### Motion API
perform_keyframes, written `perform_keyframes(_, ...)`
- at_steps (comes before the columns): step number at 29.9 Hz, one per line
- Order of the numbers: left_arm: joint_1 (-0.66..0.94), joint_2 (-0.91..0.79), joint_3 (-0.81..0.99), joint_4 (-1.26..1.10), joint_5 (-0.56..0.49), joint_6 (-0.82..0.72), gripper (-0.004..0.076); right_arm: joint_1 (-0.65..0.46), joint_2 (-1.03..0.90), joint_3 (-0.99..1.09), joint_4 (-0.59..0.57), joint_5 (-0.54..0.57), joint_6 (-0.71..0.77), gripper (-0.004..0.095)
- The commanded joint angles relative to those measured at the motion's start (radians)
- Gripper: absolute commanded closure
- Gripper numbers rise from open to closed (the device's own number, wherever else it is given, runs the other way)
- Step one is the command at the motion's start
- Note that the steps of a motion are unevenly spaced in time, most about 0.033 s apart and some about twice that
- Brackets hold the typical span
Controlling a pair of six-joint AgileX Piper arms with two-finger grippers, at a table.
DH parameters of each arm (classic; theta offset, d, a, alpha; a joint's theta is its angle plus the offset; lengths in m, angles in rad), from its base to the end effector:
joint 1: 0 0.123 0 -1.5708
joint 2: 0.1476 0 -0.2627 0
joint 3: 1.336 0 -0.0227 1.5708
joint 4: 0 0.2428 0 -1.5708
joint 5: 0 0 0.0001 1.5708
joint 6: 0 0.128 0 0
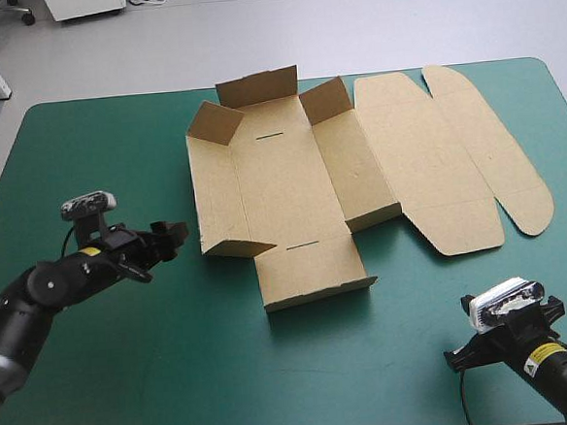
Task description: Fold the box
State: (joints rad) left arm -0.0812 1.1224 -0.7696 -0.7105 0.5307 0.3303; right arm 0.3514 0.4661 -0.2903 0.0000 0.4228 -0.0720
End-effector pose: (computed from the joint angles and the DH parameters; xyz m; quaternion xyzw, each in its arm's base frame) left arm 0.2517 -0.0629 0.2557 -0.0295 0.8930 -0.2302 0.3856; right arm 0.1321 0.0484 0.2127 -0.1813 0.8437 0.0704 0.5003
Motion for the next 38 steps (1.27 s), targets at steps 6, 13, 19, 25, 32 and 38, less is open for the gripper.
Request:
perform_keyframes(6, 0.001, 0.262, -0.175, -0.193, 0.084, 0.168, 0.0197, -0.006, 0.004, -0.033, 0.024, -0.055, -0.009, 0.0928)
perform_keyframes(13, 0.001, 0.388, -0.205, -0.287, 0.110, 0.280, 0.0197, -0.006, 0.004, -0.033, 0.024, -0.055, -0.009, 0.0928)
perform_keyframes(19, 0.001, 0.506, -0.260, -0.403, 0.172, 0.387, 0.0197, -0.006, 0.004, -0.033, 0.024, -0.057, -0.009, 0.0928)
perform_keyframes(25, -0.001, 0.606, -0.358, -0.468, 0.246, 0.412, 0.0197, -0.006, 0.004, -0.033, 0.024, -0.057, -0.009, 0.0928)
perform_keyframes(32, -0.002, 0.676, -0.401, -0.484, 0.245, 0.404, 0.0338, -0.006, 0.004, -0.033, 0.022, -0.060, -0.009, 0.0928)
perform_keyframes(38, -0.002, 0.692, -0.401, -0.477, 0.272, 0.405, 0.0648, -0.006, 0.004, -0.033, 0.022, -0.060, -0.020, 0.0928)
